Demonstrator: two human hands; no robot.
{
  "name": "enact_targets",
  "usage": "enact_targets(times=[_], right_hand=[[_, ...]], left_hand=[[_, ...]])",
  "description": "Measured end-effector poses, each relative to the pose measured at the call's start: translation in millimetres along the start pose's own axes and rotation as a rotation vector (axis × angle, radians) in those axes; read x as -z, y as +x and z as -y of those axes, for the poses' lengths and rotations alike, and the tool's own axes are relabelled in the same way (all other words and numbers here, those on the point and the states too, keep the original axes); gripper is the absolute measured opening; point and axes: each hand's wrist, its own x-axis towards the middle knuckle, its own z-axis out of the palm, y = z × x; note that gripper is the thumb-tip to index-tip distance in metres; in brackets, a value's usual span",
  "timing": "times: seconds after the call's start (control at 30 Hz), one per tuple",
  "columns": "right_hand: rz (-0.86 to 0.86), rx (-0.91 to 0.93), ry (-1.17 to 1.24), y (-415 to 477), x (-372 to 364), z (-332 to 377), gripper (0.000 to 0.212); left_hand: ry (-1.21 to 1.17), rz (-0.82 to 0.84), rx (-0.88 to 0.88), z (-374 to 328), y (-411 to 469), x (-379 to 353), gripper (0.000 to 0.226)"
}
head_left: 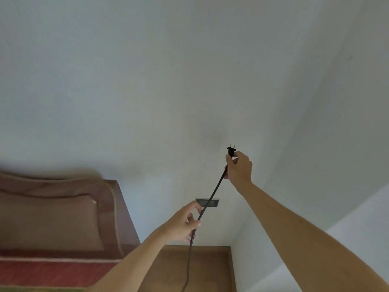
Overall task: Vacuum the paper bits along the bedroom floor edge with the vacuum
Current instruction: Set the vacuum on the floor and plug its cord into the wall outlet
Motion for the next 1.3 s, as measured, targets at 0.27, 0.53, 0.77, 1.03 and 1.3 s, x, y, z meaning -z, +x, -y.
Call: enact_targets(times=[0.27,0.53,0.77,1.03,1.3], right_hand=[[0.013,-0.126,-0.101,0.8,-38.4,-102.0,0.015],[0.132,-0.204,-0.182,6.4,-72.3,-210.9,0.017],[0.219,-0.254,-0.191,6.5,-109.2,-280.9,0.022],[0.274,-0.244,-0.283,15.8,-133.3,-329.5,0.02],[0.308,-0.152,-0.356,25.9,-140.5,-348.0,0.021]], left_hand=[[-0.03,0.178,0.112,71.4,41.8,-42.1,0.022],[-0.114,0.196,0.24,136.9,69.9,-97.8,0.026],[-0.204,0.178,0.346,185.9,95.6,-143.6,0.033],[-0.29,0.119,0.421,218.5,116.3,-177.3,0.035],[-0.339,0.1,0.443,226.8,131.4,-188.6,0.032]])
